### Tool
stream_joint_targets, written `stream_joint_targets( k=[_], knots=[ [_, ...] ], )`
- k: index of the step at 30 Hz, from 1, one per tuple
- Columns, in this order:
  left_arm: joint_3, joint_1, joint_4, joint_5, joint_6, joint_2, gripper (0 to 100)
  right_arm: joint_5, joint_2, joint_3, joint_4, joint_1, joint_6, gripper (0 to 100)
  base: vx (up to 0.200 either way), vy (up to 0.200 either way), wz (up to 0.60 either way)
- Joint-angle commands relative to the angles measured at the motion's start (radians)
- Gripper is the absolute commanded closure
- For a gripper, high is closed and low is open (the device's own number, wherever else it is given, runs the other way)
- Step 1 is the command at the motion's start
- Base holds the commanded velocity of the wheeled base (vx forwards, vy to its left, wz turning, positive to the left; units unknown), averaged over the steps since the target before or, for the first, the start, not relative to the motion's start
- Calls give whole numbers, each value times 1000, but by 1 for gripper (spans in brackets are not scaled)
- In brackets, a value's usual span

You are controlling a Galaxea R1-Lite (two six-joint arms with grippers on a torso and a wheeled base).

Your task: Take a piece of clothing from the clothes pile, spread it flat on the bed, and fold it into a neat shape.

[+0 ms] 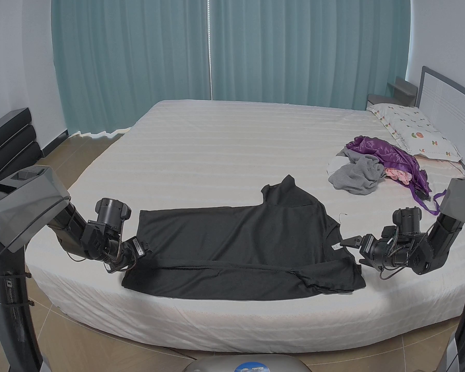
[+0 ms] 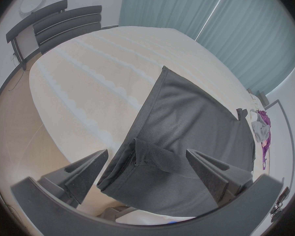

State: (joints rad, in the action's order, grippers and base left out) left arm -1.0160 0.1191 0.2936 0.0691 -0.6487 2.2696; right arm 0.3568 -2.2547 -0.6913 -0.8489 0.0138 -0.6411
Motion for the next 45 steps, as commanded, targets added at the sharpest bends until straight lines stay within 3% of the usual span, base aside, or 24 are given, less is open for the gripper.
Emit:
stream_joint_targets(
  k=[1,4,8,10,18,27,35,45],
  knots=[
    [77,-15,9,-34,-37,-108,0,1,90,64,-1,2,-88,0,0,0,0],
    [111,-15,19,-48,-71,-131,0,1,109,84,-2,2,-141,0,0,0,0],
    [178,-6,102,-35,-226,-176,0,1,132,130,-19,2,-221,0,0,0,0],
    [200,-6,116,-49,-243,-189,0,1,132,145,-42,3,-233,0,200,0,0],
    [237,-1,125,-72,-247,-177,0,1,98,234,-165,18,-244,0,100,0,0],
    [235,-1,124,-100,-267,-173,0,8,90,237,-190,18,-312,0,0,-89,0],
    [234,-1,124,-100,-267,-171,0,8,83,243,-206,18,-312,0,0,-200,0],
    [218,-21,124,-86,-272,-163,0,7,70,245,-206,28,-307,0,20,0,0]
  ],
)
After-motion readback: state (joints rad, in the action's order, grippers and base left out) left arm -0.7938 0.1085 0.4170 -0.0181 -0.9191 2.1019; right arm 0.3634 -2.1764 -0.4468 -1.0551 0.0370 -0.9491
